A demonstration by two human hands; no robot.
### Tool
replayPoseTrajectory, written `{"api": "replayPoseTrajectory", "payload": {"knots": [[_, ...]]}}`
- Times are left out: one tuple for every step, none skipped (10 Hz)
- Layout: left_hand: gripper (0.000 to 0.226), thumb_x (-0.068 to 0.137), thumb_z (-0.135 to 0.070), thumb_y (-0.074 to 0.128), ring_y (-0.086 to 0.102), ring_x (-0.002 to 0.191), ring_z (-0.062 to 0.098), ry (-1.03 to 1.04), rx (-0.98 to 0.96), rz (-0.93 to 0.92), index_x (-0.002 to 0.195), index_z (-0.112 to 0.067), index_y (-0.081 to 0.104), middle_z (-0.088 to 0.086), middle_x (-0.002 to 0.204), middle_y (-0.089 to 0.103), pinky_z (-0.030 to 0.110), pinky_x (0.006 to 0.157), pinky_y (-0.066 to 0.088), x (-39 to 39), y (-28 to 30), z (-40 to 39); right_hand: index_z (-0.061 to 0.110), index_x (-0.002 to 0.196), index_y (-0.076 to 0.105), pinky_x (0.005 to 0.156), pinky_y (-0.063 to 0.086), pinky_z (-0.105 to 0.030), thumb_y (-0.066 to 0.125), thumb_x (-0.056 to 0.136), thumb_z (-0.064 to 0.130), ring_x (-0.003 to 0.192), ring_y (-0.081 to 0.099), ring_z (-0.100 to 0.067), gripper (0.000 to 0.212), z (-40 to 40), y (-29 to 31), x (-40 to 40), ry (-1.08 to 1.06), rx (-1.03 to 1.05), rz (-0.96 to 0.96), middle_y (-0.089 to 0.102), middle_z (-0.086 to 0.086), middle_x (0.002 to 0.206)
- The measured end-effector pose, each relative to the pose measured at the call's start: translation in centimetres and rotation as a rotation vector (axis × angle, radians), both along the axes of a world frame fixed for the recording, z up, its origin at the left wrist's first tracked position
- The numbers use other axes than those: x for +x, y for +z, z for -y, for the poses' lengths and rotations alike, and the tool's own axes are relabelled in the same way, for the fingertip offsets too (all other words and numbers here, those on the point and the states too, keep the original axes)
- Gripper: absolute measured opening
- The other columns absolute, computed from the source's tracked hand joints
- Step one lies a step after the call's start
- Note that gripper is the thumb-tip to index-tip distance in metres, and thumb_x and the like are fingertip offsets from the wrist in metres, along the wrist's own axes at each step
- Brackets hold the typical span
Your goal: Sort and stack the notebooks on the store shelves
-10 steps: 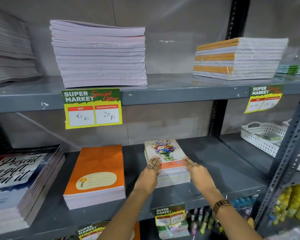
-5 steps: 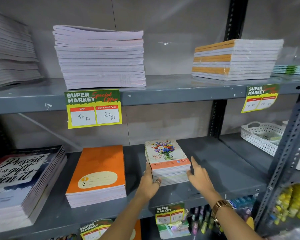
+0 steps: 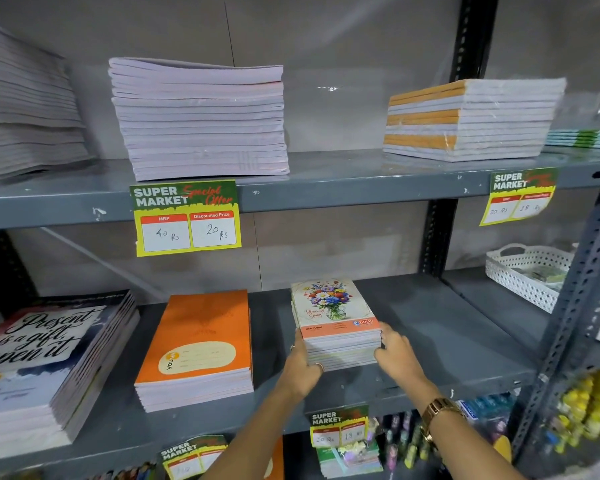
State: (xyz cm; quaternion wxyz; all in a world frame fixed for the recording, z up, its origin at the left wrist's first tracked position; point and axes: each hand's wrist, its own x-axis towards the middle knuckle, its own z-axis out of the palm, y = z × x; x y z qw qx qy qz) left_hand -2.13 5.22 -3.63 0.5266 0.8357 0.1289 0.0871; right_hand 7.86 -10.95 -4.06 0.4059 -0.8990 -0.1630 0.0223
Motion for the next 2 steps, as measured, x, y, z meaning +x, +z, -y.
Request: {"api": "replayPoseTrajectory", "payload": {"knots": [[0.068,0.086,-0.004,0.062,0.048,0.128,0.021,0.003,0.017,-0.033,0.139,-0.025,0.024,0.002,0.135,0.054,0.038,0.106,0.042,-0.13,0.18,-0.07,0.012,0.130,0.048,0.088,0.052,-0.035,0.046,0.081,-0.005,0.106,0.062,-0.028,0.052,0.04,0.00,-0.14,0.004,-0.036,0.005,0.067,-0.012,0.116],[0.085,0.086,-0.002,0.060,0.040,0.135,0.023,0.082,0.027,-0.040,0.147,-0.019,0.004,0.004,0.144,0.043,0.040,0.108,0.038,-0.25,0.49,0.17,0.011,0.143,0.030,0.084,0.051,-0.035,0.047,0.086,0.001,0.110,0.059,-0.030,0.060,0.17,0.49,-0.29,-0.102,-0.114,0.141,0.063,-0.016,0.121]]}}
